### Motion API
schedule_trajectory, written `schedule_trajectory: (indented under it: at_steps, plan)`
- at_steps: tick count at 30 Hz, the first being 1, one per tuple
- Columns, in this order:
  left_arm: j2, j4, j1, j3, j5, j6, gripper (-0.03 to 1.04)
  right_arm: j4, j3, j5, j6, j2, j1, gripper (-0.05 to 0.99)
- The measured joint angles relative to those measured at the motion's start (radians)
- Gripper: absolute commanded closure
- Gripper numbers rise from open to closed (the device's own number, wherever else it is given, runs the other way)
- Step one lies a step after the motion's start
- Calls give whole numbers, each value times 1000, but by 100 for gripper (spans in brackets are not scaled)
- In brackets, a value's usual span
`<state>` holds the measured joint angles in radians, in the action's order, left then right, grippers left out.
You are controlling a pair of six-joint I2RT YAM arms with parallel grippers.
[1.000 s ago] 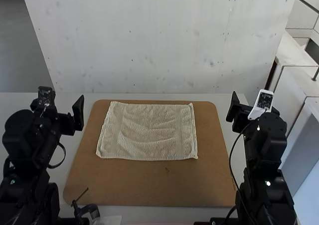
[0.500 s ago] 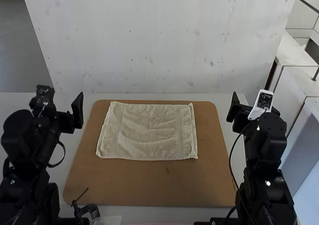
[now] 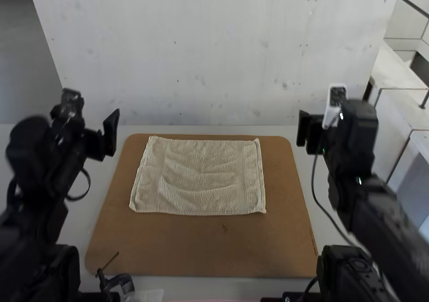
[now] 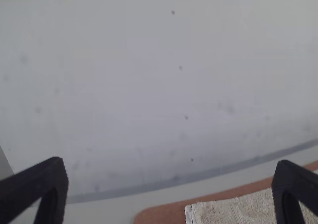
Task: Fold the towel.
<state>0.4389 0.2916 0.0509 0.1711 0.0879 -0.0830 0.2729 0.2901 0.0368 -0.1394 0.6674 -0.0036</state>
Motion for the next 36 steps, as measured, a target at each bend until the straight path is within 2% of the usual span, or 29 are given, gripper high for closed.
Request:
schedule_trajectory:
  at_steps: [5, 9, 14, 17, 28, 36]
  plan:
    - [424, -65, 5, 245, 18, -19, 9, -116, 172, -58, 2, 260, 0, -3]
    - [665, -98, 5, 372, 17, -37, 10, -204, 297, -82, 6, 470, 0, -3]
    - [916, -164, -9, 502, 19, -55, 10, -222, 417, -131, 12, 706, -23, -4]
    - [1038, -166, -33, 560, 29, -64, 10, -200, 461, -148, 16, 814, -35, -4]
    - [1337, -169, -46, 710, 63, -77, 10, -159, 586, -172, 73, 1085, 1, -3]
    - [1368, -160, -53, 731, 70, -77, 10, -179, 716, -180, 135, 1225, 99, 4]
